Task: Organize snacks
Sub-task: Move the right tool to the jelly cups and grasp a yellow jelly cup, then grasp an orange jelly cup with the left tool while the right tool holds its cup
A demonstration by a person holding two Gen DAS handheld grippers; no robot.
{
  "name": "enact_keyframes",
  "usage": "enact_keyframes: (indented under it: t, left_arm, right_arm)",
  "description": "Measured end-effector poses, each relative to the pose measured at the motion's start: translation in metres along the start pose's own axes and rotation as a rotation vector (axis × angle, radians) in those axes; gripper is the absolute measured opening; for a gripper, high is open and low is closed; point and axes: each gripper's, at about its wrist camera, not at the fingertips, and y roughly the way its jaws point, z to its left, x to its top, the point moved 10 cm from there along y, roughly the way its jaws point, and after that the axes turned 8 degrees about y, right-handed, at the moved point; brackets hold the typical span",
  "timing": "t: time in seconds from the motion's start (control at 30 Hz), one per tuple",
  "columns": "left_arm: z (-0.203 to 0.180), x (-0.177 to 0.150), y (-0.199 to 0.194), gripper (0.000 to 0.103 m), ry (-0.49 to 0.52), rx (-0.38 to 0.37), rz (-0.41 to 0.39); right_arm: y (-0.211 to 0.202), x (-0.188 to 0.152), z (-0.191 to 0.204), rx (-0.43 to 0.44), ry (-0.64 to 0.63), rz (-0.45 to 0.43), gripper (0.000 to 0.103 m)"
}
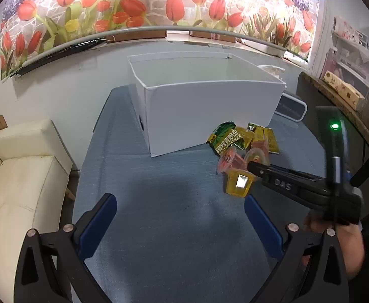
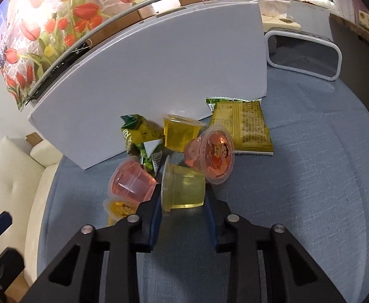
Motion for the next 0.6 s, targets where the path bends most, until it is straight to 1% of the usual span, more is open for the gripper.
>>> enact_keyframes:
  t: [0.1, 0.23, 0.37, 0.5, 0.6]
  left_arm:
    - [-0.009, 0.001, 0.011, 0.103, 0.034, 0.015, 0.012]
    - [-0.031, 0.001, 0.026, 0.103, 0.059, -0.017, 0.034]
    - [-0.063, 0.006, 0.045, 0.103, 0.101, -0.037, 0.049]
    - [-0.082, 0.01, 0.064, 0.103, 0.125, -0.039, 0.063]
    - [-0.087, 0.012, 0.081, 0.103, 0.131, -0.016, 0.091]
  right_arm:
    - [-0.016, -0.002, -0.004, 0.005, -0.028, -0.023, 0.033]
    - [-0.045, 0.003, -0.012, 0.003, -0.063, -0.069, 0.033]
    - [-0.082, 0.01, -0.03, -0.006, -0.079, -0.119, 0.033]
    - [-0.112, 0.009, -0.048, -0.001, -0.066, -0.133, 0.033]
    - [-0.129, 0.003, -0.065, -0.001, -0.061, -0.141, 0.033]
